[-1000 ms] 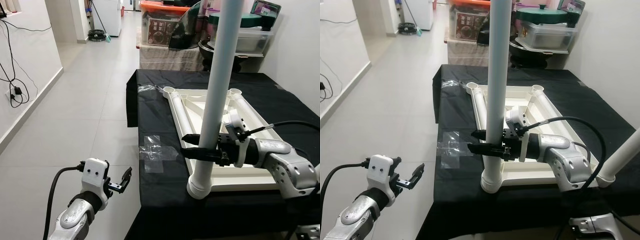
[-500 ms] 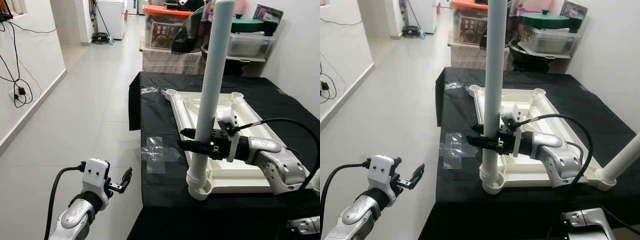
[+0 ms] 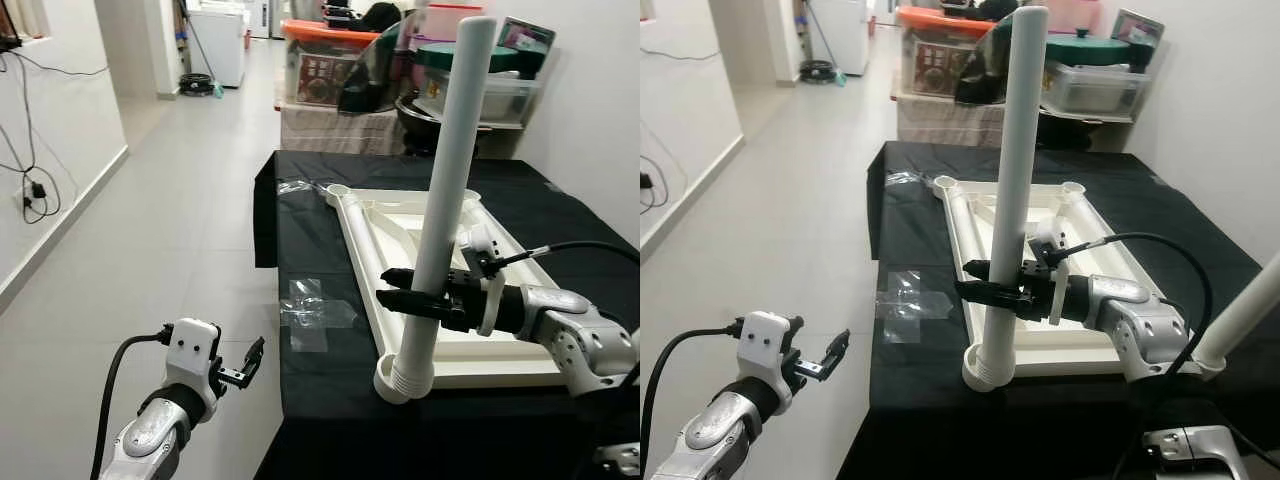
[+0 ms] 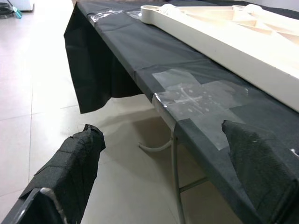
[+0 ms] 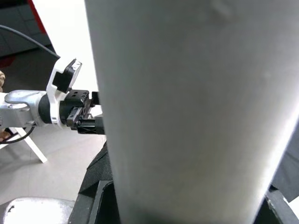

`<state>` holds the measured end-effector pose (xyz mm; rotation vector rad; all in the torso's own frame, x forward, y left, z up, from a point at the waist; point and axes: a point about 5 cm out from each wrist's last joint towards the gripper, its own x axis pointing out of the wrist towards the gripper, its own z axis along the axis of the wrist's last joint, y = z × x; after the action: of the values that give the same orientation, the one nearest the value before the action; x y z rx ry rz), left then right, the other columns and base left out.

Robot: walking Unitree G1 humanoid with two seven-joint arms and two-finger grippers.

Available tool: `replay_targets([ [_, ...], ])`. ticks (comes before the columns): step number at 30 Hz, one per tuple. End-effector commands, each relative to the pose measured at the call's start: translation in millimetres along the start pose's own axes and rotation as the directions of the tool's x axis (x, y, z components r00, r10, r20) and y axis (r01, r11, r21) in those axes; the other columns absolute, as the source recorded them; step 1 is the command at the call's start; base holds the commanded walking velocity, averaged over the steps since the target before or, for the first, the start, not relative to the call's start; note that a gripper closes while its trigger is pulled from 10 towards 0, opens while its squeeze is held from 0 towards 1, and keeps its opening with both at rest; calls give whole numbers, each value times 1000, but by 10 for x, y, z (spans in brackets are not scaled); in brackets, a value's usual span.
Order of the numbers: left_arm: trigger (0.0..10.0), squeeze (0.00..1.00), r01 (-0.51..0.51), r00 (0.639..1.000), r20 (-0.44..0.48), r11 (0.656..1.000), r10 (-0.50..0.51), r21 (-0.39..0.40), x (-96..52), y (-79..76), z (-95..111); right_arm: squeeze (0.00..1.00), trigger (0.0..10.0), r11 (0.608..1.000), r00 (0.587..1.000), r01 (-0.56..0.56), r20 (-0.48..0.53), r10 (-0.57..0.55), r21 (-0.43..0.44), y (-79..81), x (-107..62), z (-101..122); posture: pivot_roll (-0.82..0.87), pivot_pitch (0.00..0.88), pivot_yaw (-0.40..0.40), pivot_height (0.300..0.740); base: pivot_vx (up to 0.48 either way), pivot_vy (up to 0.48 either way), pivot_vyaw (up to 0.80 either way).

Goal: Building children table

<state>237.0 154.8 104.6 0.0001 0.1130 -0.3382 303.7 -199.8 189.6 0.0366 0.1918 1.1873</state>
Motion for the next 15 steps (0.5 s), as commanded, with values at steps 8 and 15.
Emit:
replay_targets([
  [8,10000,0,5,1000,-5,1000,-5,2,13,-16,-20,0,0,995,993,11,-117,0,94,40,115,-355,125,0,-88,740,0,0,0],
  [15,10000,0,4,1000,-3,1000,-4,4,17,-25,-19,0,0,996,987,-22,-154,35,89,82,207,-387,127,0,-92,740,0,0,0],
])
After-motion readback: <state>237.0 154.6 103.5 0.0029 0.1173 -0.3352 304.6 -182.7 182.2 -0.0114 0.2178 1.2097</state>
